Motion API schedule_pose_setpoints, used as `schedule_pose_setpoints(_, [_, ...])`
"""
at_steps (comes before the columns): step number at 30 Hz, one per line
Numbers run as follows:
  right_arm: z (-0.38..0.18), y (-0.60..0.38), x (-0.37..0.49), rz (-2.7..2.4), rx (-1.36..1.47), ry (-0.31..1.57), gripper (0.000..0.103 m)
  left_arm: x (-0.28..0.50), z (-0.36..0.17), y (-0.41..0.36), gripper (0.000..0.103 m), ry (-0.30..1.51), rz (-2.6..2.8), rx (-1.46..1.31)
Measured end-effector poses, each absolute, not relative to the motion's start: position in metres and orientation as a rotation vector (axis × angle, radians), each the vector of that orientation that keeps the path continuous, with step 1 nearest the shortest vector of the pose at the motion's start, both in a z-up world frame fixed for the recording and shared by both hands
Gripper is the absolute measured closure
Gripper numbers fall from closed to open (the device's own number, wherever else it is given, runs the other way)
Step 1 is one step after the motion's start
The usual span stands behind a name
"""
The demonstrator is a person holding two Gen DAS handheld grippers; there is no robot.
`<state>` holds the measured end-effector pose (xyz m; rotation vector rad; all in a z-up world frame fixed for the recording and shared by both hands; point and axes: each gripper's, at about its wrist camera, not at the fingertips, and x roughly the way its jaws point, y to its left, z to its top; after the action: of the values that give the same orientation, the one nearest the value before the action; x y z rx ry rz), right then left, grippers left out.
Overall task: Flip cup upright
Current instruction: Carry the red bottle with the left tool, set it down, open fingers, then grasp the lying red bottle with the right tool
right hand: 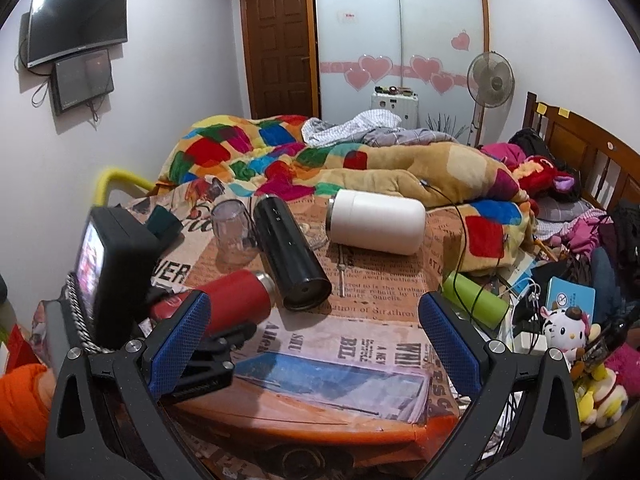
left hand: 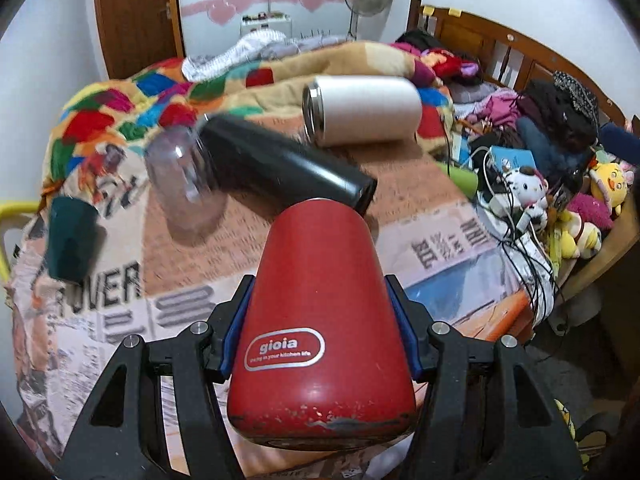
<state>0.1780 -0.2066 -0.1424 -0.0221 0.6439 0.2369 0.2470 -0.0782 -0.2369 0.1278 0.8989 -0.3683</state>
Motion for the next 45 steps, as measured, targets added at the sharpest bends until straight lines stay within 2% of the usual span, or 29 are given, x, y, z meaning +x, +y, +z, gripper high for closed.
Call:
schedule_pose_setpoints(7, [-0.154, -0.209, 0.183, 0.223, -0.033, 0.688, 0.000, 0.251, -0.264, -0.080, 0.042, 0.938, -0.361, 0.109])
schedule_pose_setpoints(29, [-0.173, -0.202, 0.187, 0.230, -0.050, 0.776, 0.000, 0.244, -0.285, -0.069, 0.042, 1.033, -0.359, 0.028])
schedule_pose_setpoints(36, [-0.168, -0.187, 0.191, 0.260, -0.060, 0.780, 0.000, 0.229, -0.261, -0.048, 0.040, 1.001, -0.364, -0.014])
schedule_pose_setpoints(45, [-0.189, -0.147, 0.217, 0.333, -0.042, 0.877, 0.000, 0.196, -0.223, 0.033, 0.034, 0.877, -0.171, -0.042])
